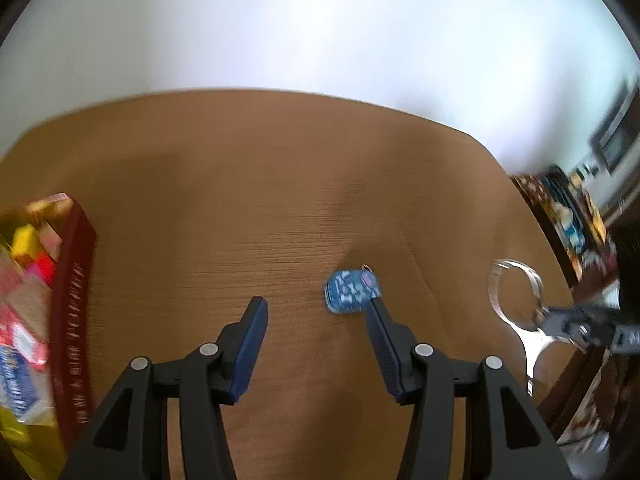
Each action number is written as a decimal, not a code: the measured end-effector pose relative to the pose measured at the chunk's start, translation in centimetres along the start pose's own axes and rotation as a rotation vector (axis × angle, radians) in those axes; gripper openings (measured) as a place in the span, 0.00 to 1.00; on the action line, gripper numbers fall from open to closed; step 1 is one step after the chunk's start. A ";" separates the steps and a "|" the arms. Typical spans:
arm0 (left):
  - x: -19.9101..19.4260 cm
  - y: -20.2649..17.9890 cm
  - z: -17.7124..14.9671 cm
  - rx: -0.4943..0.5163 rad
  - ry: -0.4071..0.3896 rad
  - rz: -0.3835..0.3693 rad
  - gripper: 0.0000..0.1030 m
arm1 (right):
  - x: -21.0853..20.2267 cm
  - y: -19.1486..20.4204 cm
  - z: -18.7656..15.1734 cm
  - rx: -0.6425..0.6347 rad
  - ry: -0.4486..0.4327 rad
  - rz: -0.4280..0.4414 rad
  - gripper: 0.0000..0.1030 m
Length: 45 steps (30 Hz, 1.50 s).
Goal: Organize rigid objects
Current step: 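Grasp the blue patterned keychain case with the left gripper, then carry the keychain case into the tin and open the left gripper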
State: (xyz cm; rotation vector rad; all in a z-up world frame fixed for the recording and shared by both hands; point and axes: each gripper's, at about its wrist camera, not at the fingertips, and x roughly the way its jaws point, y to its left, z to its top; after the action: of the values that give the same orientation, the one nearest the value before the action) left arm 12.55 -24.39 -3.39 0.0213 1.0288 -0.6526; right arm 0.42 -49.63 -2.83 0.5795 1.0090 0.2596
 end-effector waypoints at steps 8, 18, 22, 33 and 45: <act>2.6 -2.0 0.8 0.049 0.001 0.053 0.51 | -1.5 -4.3 -0.5 0.098 -0.035 0.056 0.19; 5.2 -4.1 1.8 0.162 0.043 0.055 0.51 | -1.1 -5.6 -0.8 0.144 -0.034 0.099 0.19; 6.2 -4.3 2.1 0.164 0.068 0.056 0.51 | -1.3 -6.1 -1.0 0.162 -0.033 0.115 0.19; 6.6 -3.2 1.4 0.138 0.068 0.086 0.43 | -0.6 -6.0 -1.2 0.171 -0.024 0.139 0.19; -3.4 -0.4 -0.4 -0.020 -0.055 0.073 0.43 | 0.1 -4.5 -0.6 0.154 -0.012 0.184 0.19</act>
State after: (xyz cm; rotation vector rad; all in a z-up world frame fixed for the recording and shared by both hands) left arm 10.85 -22.93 -0.75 0.0236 0.9769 -0.5738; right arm -0.28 -53.08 -5.67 0.8149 0.9707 0.3425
